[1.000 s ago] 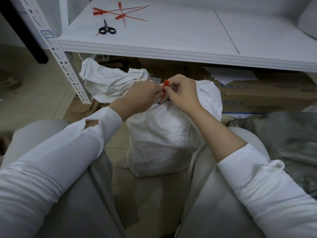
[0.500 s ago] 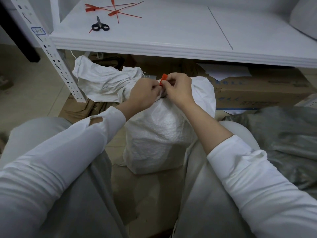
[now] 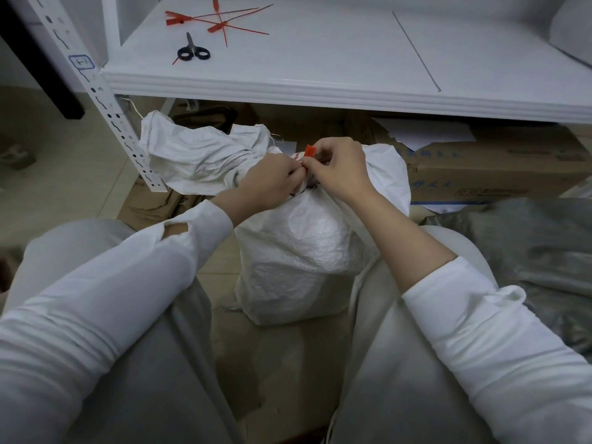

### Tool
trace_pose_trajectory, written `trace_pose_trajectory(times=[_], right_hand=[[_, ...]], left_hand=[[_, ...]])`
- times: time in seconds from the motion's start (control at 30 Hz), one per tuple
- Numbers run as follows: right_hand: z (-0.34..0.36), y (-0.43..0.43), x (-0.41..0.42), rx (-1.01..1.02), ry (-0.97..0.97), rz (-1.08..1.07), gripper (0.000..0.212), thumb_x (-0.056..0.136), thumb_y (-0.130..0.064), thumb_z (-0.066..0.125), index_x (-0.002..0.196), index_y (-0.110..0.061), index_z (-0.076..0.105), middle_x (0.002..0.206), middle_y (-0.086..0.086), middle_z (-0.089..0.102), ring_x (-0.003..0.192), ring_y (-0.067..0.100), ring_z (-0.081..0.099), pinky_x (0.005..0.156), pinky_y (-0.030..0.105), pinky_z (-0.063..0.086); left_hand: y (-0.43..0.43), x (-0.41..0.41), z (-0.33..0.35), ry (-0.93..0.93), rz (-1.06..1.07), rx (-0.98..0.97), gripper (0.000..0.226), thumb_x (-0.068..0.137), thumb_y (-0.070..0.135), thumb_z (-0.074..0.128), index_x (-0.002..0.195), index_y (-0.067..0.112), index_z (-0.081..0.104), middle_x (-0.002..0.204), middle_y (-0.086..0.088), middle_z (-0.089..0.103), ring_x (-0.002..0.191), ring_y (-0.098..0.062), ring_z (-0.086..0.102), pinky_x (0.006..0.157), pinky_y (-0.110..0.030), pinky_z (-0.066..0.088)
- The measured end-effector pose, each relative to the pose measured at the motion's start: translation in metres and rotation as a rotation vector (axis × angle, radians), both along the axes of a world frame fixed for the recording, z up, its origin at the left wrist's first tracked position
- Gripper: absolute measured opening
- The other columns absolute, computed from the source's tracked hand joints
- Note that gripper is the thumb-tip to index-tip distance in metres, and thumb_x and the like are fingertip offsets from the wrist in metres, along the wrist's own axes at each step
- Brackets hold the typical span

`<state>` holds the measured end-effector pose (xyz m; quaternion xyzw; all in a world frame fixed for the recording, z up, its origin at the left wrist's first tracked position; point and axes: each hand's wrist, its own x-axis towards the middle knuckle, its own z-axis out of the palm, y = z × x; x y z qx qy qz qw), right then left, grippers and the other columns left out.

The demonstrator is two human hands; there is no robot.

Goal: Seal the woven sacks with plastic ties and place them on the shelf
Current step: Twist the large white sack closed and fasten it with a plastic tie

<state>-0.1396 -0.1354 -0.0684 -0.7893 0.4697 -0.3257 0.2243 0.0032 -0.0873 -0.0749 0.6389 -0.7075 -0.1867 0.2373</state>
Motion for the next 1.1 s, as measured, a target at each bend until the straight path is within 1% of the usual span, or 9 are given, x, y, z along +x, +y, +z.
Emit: trace_pose_trajectory(times=[0.13, 0.23, 0.3, 0.47, 0.6, 0.73, 0.83, 0.93, 1.1], right_hand=[[0.001, 0.004, 0.000, 0.022, -0.078, 0.009, 0.010, 0.085, -0.019, 0.069, 0.086, -0.012, 0.075, 0.088, 0.003, 0.073, 0.084, 0.015, 0.066, 0.079, 0.030, 0.055], [0.000, 0.001, -0.003, 0.049, -0.114, 0.015, 0.008, 0.086, -0.018, 0.068, 0.085, -0.012, 0.074, 0.089, 0.003, 0.072, 0.083, 0.013, 0.065, 0.072, 0.017, 0.050], [-0.002, -0.003, -0.003, 0.057, -0.119, 0.024, 0.009, 0.086, -0.018, 0.069, 0.081, -0.010, 0.072, 0.079, 0.003, 0.070, 0.076, 0.015, 0.065, 0.068, 0.020, 0.051], [-0.006, -0.011, 0.002, 0.063, -0.112, -0.006, 0.009, 0.085, -0.019, 0.069, 0.081, -0.012, 0.072, 0.078, -0.001, 0.070, 0.076, 0.011, 0.067, 0.076, 0.033, 0.056], [-0.003, -0.014, 0.003, 0.087, -0.099, -0.010, 0.011, 0.084, -0.021, 0.070, 0.082, -0.011, 0.073, 0.077, 0.000, 0.070, 0.076, 0.012, 0.066, 0.077, 0.033, 0.056], [0.003, -0.017, -0.007, 0.169, -0.159, 0.037, 0.013, 0.085, -0.018, 0.068, 0.083, -0.006, 0.073, 0.080, 0.007, 0.071, 0.080, 0.020, 0.067, 0.080, 0.039, 0.056], [0.005, -0.016, -0.016, 0.191, -0.147, 0.086, 0.014, 0.087, -0.017, 0.067, 0.086, -0.004, 0.072, 0.083, 0.012, 0.070, 0.082, 0.025, 0.067, 0.080, 0.043, 0.056], [0.007, -0.015, -0.021, 0.144, -0.079, 0.098, 0.011, 0.087, -0.017, 0.068, 0.089, -0.006, 0.072, 0.086, 0.008, 0.071, 0.083, 0.018, 0.067, 0.080, 0.036, 0.056], [0.010, -0.013, -0.021, 0.089, -0.044, 0.073, 0.010, 0.086, -0.018, 0.070, 0.089, -0.009, 0.074, 0.084, 0.003, 0.070, 0.080, 0.008, 0.063, 0.071, 0.012, 0.048]], left_hand=[[-0.004, 0.001, -0.001, 0.061, -0.047, -0.015, 0.039, 0.097, 0.014, 0.045, 0.061, 0.004, 0.059, 0.069, -0.019, 0.062, 0.065, -0.030, 0.055, 0.069, -0.046, 0.046], [-0.004, -0.003, -0.001, 0.075, -0.059, -0.044, 0.041, 0.097, 0.012, 0.045, 0.057, 0.012, 0.054, 0.058, -0.008, 0.054, 0.056, -0.018, 0.047, 0.063, -0.040, 0.041], [-0.006, -0.004, -0.001, 0.087, -0.055, -0.053, 0.045, 0.096, 0.011, 0.046, 0.052, 0.017, 0.050, 0.052, 0.000, 0.047, 0.050, -0.012, 0.041, 0.058, -0.034, 0.037], [-0.012, -0.005, -0.004, 0.085, -0.038, -0.071, 0.048, 0.097, 0.009, 0.045, 0.050, 0.021, 0.041, 0.050, 0.002, 0.041, 0.047, -0.008, 0.035, 0.052, -0.024, 0.030], [-0.014, -0.004, -0.005, 0.087, -0.009, -0.099, 0.050, 0.098, 0.010, 0.044, 0.050, 0.020, 0.037, 0.049, 0.004, 0.036, 0.046, -0.007, 0.032, 0.049, -0.019, 0.024], [-0.012, 0.000, -0.008, 0.121, -0.017, -0.127, 0.037, 0.097, 0.020, 0.049, 0.060, 0.014, 0.049, 0.053, 0.004, 0.045, 0.050, -0.008, 0.039, 0.054, -0.028, 0.033], [-0.008, 0.004, -0.010, 0.078, -0.058, -0.193, 0.024, 0.087, 0.036, 0.064, 0.084, 0.012, 0.060, 0.077, 0.003, 0.057, 0.068, -0.009, 0.049, 0.063, -0.022, 0.042], [-0.008, 0.008, -0.016, -0.077, -0.060, -0.288, 0.033, 0.080, 0.031, 0.073, 0.100, 0.010, 0.058, 0.097, -0.004, 0.056, 0.088, -0.016, 0.048, 0.076, -0.025, 0.043], [-0.010, 0.001, -0.017, -0.094, -0.050, -0.369, 0.024, 0.087, 0.023, 0.066, 0.103, 0.007, 0.062, 0.100, -0.010, 0.060, 0.094, -0.023, 0.053, 0.085, -0.036, 0.046]])
